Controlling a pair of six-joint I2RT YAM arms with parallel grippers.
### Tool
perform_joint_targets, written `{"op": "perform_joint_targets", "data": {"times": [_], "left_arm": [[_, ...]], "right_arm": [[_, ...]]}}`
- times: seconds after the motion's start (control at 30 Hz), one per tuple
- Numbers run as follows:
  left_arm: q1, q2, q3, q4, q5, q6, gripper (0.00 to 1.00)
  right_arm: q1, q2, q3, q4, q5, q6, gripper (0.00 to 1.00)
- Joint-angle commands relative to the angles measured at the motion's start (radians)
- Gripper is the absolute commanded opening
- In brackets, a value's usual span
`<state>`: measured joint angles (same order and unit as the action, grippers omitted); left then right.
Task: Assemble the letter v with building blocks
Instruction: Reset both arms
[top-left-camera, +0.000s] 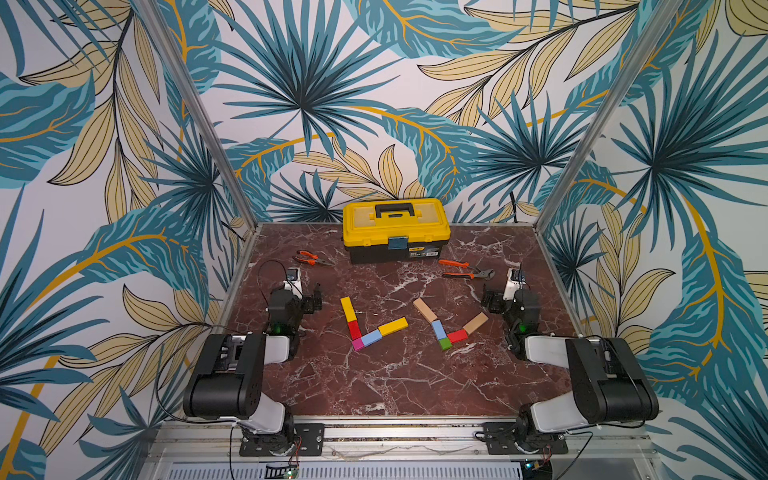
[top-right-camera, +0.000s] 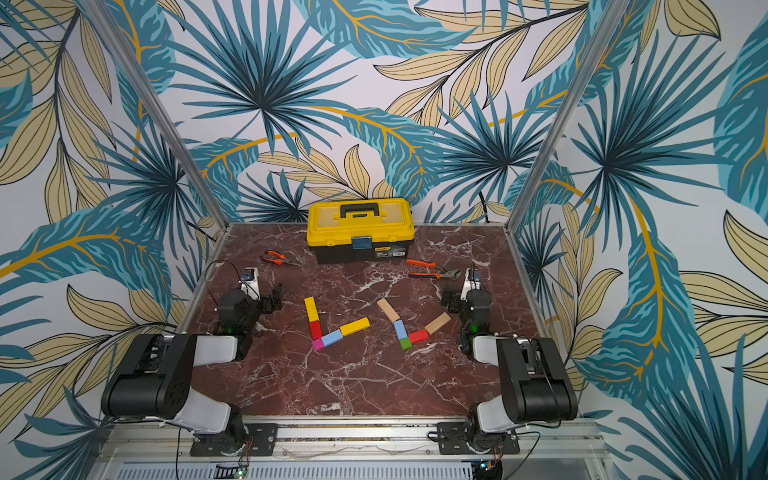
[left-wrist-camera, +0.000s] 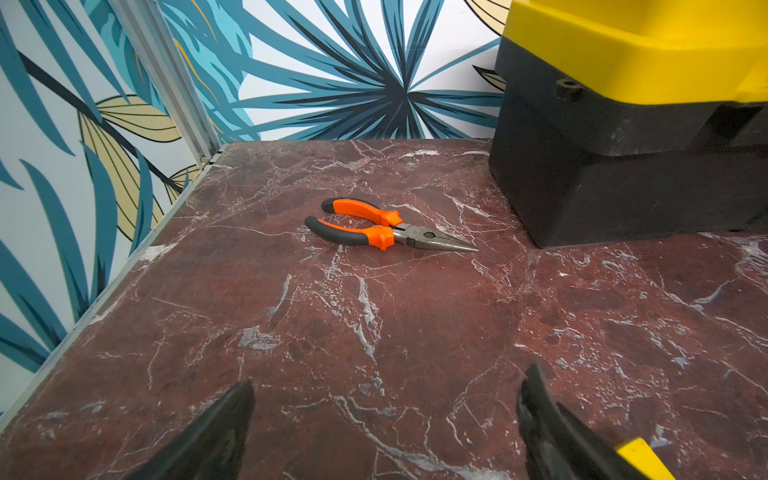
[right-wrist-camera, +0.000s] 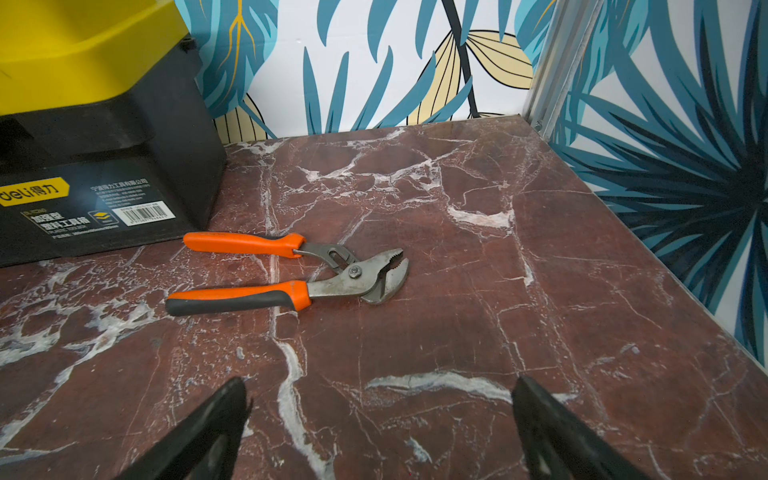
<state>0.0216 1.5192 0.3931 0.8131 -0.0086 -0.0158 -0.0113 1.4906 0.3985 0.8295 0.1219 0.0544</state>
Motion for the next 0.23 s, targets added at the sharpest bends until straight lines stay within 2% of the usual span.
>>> {"op": "perform_joint_targets", "data": {"times": [0.0,0.2], "left_arm": [[0.009,0.007,0.013,0.023,-0.013,-0.008,0.99],[0.009,0.007,0.013,0.023,-0.014,-0.008,0.99]], "right_arm": [[0.004,-0.001,0.014,-0.015,-0.008,-0.011,1.00],[0.004,-0.004,0.011,-0.010,-0.008,-0.011,1.00]]}}
